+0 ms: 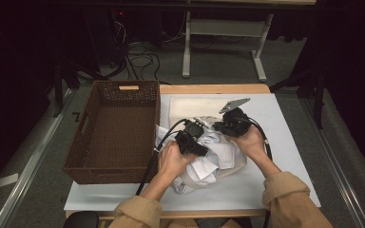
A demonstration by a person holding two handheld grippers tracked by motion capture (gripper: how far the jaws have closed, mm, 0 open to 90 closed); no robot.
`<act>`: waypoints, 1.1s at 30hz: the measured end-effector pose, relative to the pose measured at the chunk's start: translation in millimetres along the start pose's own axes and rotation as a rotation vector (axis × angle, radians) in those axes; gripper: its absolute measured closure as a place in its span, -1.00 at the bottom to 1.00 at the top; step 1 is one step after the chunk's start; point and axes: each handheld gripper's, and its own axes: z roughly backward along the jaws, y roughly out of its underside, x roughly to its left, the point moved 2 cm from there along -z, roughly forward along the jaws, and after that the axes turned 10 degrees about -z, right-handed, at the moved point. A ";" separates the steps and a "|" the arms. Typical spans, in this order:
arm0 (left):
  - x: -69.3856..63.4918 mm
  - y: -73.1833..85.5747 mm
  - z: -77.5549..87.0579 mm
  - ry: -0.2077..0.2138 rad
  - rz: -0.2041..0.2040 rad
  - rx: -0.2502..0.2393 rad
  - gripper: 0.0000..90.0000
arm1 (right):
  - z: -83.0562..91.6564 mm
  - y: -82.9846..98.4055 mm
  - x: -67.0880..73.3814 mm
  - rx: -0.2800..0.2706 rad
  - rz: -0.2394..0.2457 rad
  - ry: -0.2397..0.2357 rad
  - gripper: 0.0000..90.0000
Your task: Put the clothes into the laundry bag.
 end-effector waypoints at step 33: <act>21.4 -22.9 -23.9 -0.084 0.029 0.025 0.52 | -0.4 4.8 11.3 0.021 0.058 -0.011 0.97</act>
